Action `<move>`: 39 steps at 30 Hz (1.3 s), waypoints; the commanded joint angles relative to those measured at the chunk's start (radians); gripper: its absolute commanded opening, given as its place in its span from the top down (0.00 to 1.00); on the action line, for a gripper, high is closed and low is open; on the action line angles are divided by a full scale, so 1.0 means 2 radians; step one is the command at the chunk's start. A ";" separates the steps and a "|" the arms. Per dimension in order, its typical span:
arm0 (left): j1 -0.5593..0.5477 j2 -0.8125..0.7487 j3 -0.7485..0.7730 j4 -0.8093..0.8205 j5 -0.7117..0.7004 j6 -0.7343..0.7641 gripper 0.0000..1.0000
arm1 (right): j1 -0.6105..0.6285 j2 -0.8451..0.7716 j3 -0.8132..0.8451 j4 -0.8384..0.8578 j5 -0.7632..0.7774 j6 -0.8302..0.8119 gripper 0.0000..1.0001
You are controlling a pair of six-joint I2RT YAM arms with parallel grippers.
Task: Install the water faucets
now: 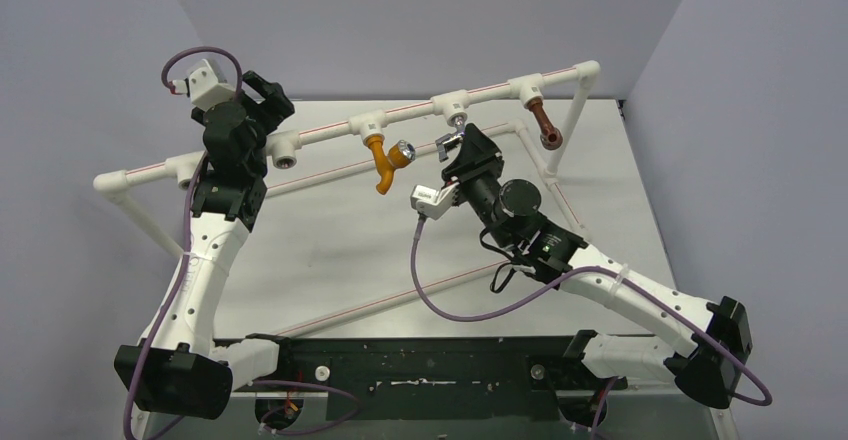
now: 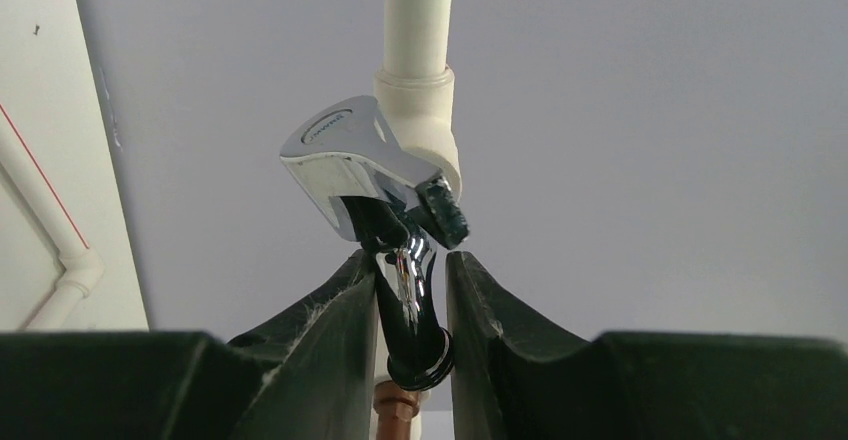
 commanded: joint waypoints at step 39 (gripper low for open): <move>-0.002 0.031 -0.043 -0.126 0.017 0.003 0.24 | 0.017 -0.063 -0.038 0.208 0.062 0.642 0.37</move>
